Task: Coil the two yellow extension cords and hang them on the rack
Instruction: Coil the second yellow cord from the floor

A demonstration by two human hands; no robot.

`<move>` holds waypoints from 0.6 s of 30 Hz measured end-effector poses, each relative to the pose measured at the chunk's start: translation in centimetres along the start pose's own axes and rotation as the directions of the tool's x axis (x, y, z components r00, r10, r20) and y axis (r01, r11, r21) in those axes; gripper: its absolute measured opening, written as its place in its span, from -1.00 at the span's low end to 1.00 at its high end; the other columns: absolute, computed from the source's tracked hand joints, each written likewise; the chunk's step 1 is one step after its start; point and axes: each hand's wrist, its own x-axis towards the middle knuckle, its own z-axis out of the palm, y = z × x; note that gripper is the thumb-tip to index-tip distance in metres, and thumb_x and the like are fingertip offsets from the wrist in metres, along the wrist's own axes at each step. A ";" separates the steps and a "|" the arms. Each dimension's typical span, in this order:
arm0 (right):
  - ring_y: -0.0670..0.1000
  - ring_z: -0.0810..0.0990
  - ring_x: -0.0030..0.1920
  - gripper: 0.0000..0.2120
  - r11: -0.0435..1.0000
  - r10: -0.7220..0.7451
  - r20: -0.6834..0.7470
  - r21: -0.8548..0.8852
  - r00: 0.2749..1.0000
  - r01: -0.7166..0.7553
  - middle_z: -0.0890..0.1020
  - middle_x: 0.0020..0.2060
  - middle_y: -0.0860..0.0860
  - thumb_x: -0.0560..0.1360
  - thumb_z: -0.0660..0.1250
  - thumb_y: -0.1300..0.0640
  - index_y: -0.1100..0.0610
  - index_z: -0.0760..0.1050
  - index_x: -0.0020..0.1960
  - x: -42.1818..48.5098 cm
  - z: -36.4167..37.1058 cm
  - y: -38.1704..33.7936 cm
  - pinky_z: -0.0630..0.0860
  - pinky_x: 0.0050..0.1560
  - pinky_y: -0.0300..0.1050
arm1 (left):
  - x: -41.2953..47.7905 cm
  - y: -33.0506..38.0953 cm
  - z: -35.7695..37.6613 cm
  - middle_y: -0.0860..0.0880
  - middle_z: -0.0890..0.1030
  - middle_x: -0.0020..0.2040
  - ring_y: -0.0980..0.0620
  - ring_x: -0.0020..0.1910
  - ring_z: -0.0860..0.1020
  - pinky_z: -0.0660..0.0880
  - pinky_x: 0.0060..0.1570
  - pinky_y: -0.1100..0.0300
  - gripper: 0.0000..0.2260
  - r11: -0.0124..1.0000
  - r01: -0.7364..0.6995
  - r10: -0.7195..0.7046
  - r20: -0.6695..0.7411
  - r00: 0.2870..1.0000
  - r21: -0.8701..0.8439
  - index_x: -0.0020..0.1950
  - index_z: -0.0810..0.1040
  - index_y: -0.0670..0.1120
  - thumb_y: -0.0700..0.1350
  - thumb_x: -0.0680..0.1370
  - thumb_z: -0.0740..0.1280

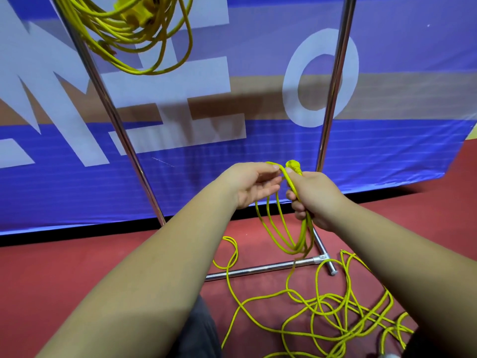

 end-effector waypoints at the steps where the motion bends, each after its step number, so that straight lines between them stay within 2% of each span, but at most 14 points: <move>1: 0.01 0.33 -0.53 -0.60 1.000 -0.004 0.015 -0.011 1.000 0.004 0.50 -0.40 0.06 0.69 0.28 -0.22 0.10 0.45 -0.09 -0.2 0.2 0.0 0.31 -0.47 -0.18 | -0.1 0.2 0.0 -0.12 0.67 -0.18 0.00 -0.17 0.70 0.70 -0.12 0.12 -0.93 0.998 -0.003 0.003 -0.002 1.000 -0.069 -0.03 0.61 -0.24 -0.29 0.62 0.35; 4: 0.07 0.40 -0.53 -0.51 0.998 -0.029 0.059 -0.061 0.998 0.033 0.53 -0.41 0.13 0.68 0.25 -0.26 0.15 0.44 -0.13 -0.7 0.7 -0.1 0.42 -0.45 -0.12 | -0.2 1.3 -0.4 -0.15 0.56 -0.23 -0.01 -0.26 0.64 0.69 -0.25 0.09 -0.93 0.958 -0.027 0.024 -0.016 1.000 -0.284 -0.05 0.53 -0.27 -0.35 0.61 0.29; 6: 0.09 0.39 -0.54 -0.49 0.997 -0.049 0.086 -0.056 0.995 0.053 0.50 -0.44 0.13 0.68 0.24 -0.29 0.16 0.42 -0.13 -0.9 0.9 -0.2 0.43 -0.44 -0.09 | -0.3 2.0 -0.9 -0.17 0.55 -0.22 -0.01 -0.24 0.60 0.67 -0.30 0.10 -0.96 0.918 -0.057 0.045 -0.040 0.998 -0.391 0.00 0.50 -0.28 -0.36 0.62 0.27; 9: 0.10 0.33 -0.56 -0.46 0.988 -0.116 0.145 -0.082 0.983 0.128 0.45 -0.46 0.13 0.66 0.25 -0.32 0.16 0.41 -0.13 -1.1 1.2 -0.4 0.41 -0.45 -0.09 | 0.0 2.7 -2.0 -0.21 0.56 -0.18 -0.03 -0.22 0.60 0.67 -0.35 0.09 -0.95 0.882 -0.107 0.065 -0.107 0.992 -0.460 0.06 0.49 -0.32 -0.37 0.64 0.25; 13: 0.08 0.35 -0.59 -0.58 0.969 -0.163 0.198 -0.152 0.967 0.195 0.47 -0.48 0.14 0.70 0.29 -0.14 0.22 0.54 -0.04 -1.4 1.6 -0.6 0.40 -0.49 -0.13 | 0.5 2.8 -2.9 -0.15 0.59 -0.20 0.03 -0.35 0.66 0.64 -0.37 0.17 -0.96 0.929 -0.132 0.077 -0.169 0.983 -0.345 0.04 0.51 -0.29 -0.33 0.66 0.28; 16: 0.06 0.41 -0.57 -0.65 0.973 -0.141 0.216 -0.152 0.966 0.176 0.52 -0.47 0.12 0.68 0.36 -0.06 0.25 0.62 0.06 -1.4 1.3 -0.6 0.42 -0.49 -0.14 | 0.9 2.5 -3.4 -0.01 0.63 -0.29 0.13 -0.40 0.65 0.61 -0.40 0.27 -0.87 0.994 -0.045 0.027 -0.171 0.985 -0.103 -0.04 0.57 -0.17 -0.17 0.68 0.33; 18: 0.04 0.41 -0.56 -0.70 0.981 -0.126 0.210 -0.116 0.969 0.153 0.57 -0.41 0.12 0.68 0.38 -0.01 0.27 0.61 0.08 -1.1 0.9 -0.5 0.38 -0.52 -0.16 | 0.8 2.3 -3.6 0.00 0.64 -0.29 0.12 -0.39 0.65 0.61 -0.40 0.26 -0.82 0.999 0.028 -0.021 -0.194 0.981 0.036 0.00 0.58 -0.14 -0.05 0.68 0.34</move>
